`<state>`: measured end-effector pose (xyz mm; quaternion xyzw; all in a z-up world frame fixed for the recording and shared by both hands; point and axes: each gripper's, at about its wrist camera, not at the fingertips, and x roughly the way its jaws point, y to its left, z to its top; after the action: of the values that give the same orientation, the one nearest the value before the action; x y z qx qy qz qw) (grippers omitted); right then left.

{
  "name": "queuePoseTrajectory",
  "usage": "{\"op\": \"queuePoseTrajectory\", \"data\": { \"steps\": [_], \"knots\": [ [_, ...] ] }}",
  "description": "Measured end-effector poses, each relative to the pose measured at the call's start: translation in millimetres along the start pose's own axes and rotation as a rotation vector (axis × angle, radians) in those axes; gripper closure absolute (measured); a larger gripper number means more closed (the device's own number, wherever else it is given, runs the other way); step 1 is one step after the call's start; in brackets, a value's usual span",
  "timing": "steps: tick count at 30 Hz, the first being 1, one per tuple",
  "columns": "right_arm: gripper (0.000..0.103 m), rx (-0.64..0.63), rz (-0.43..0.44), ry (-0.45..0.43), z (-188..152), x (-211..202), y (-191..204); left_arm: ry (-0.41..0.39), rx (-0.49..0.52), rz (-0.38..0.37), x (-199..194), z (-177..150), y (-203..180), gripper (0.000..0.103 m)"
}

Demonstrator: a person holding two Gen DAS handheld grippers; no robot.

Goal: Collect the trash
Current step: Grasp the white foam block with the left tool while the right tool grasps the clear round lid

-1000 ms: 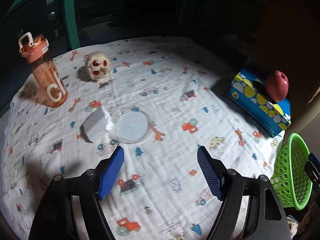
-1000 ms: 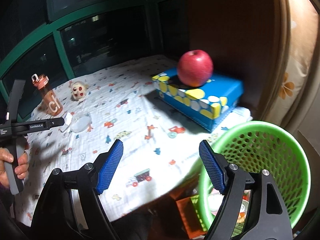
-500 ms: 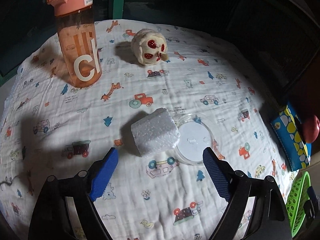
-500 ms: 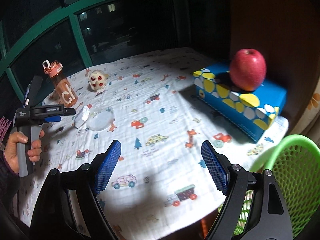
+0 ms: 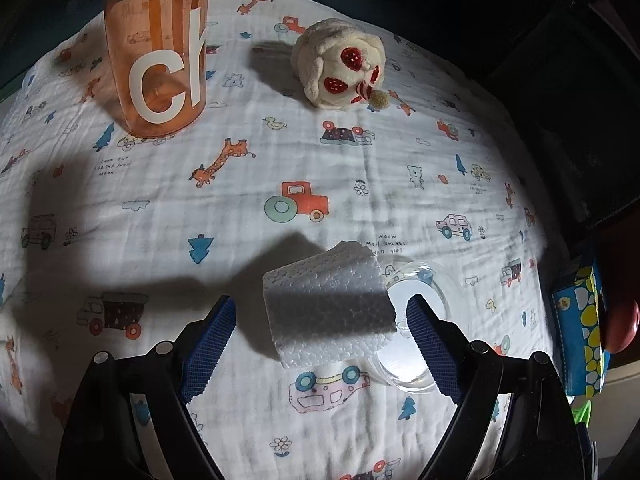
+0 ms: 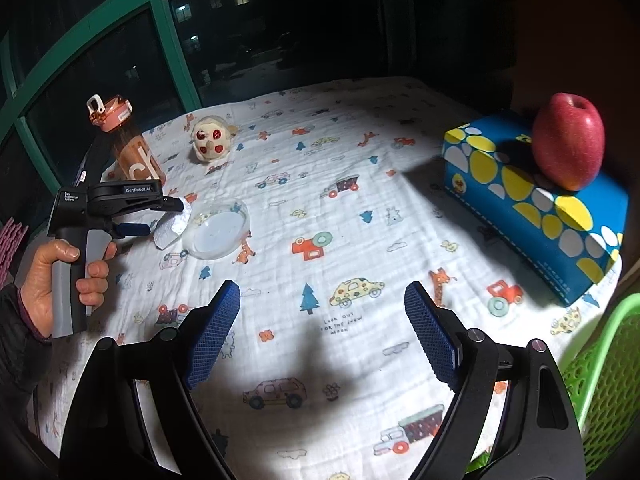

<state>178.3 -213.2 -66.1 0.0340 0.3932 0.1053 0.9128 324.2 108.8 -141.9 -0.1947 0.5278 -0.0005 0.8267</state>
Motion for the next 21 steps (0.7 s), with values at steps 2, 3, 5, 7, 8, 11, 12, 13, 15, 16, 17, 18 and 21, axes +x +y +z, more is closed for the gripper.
{"op": "queuePoseTrajectory", "data": {
  "steps": [2, 3, 5, 7, 8, 11, 12, 13, 15, 16, 17, 18, 21],
  "knots": [
    [0.019, -0.006, 0.004, 0.010, 1.2, 6.5, 2.3, 0.001, -0.008, -0.019, 1.3, 0.6, 1.0, 0.025],
    [0.019, -0.009, 0.006, 0.014, 2.1, 9.7, 3.6, 0.003, -0.004, -0.023, 1.5, 1.0, 1.6, 0.029],
    [0.019, -0.011, 0.014, 0.023, 3.6, 16.1, 5.9, -0.002, 0.008, -0.029, 0.8, 1.2, 1.2, 0.034],
    [0.019, -0.019, 0.021, 0.030, 6.1, 22.5, 9.8, -0.006, 0.014, -0.039, -1.1, 1.4, 1.8, 0.039],
    [0.019, -0.023, 0.024, 0.033, 7.2, 25.2, 11.7, -0.009, 0.013, -0.042, -2.4, 1.8, 2.8, 0.039],
    [0.017, -0.040, 0.037, 0.044, 11.3, 36.1, 19.9, -0.029, 0.028, -0.035, -11.0, 2.3, 4.7, 0.039],
    [0.016, -0.046, 0.043, 0.049, 13.2, 40.7, 23.2, -0.036, 0.035, -0.032, -14.5, 2.6, 5.7, 0.039],
    [0.014, -0.053, 0.054, 0.055, 14.9, 45.8, 27.1, -0.044, 0.043, -0.028, -18.3, 2.9, 6.2, 0.039],
    [0.012, -0.059, 0.075, 0.066, 19.1, 55.4, 34.1, -0.061, 0.058, -0.020, -26.2, 3.7, 7.9, 0.039],
    [0.011, -0.063, 0.083, 0.070, 20.8, 60.6, 38.2, -0.073, 0.065, -0.013, -30.9, 4.0, 9.3, 0.039],
    [0.011, -0.069, 0.094, 0.078, 22.7, 66.8, 43.3, -0.080, 0.069, -0.010, -34.5, 4.2, 11.0, 0.039],
    [0.010, -0.078, 0.108, 0.088, 24.4, 73.4, 48.8, -0.086, 0.072, -0.006, -37.4, 5.1, 12.7, 0.039],
    [0.010, -0.121, 0.124, 0.115, 27.7, 94.2, 67.8, -0.098, 0.081, 0.012, -45.5, 6.6, 18.2, 0.039]
  ]
}}
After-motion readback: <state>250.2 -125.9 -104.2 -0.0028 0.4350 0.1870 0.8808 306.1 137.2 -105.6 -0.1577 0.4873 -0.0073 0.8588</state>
